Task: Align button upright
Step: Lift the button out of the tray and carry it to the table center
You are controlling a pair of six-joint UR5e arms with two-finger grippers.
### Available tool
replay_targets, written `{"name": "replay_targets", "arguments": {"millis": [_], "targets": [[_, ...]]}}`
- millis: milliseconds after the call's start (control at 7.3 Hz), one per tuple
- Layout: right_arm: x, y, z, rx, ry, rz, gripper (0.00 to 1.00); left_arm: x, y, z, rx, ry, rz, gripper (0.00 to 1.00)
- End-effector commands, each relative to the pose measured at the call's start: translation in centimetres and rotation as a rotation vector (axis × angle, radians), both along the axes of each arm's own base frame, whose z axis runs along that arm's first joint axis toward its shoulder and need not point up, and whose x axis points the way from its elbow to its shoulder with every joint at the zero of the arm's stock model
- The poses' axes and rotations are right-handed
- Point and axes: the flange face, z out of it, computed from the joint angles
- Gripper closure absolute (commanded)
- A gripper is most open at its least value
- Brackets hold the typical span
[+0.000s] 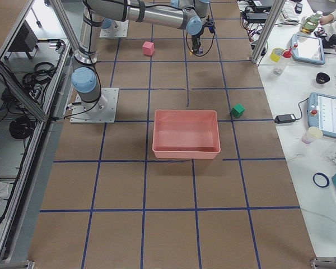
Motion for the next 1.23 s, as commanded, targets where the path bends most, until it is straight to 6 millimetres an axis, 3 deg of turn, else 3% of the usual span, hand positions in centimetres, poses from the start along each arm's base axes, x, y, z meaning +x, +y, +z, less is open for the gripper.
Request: {"name": "replay_targets", "arguments": {"millis": [0, 548, 1095], "targets": [[3.3, -1.8, -4.0, 0.014, -0.006, -0.008, 1.0, 0.0, 0.1, 0.1, -0.002, -0.002, 0.0, 0.0], [4.2, -2.4, -7.6, 0.041, -0.025, -0.007, 1.0, 0.0, 0.1, 0.1, -0.001, 0.0, 0.0, 0.0], [4.7, -2.3, -8.7, 0.066, -0.052, -0.022, 1.0, 0.0, 0.1, 0.0, 0.001, 0.0, 0.0, 0.0]]}}
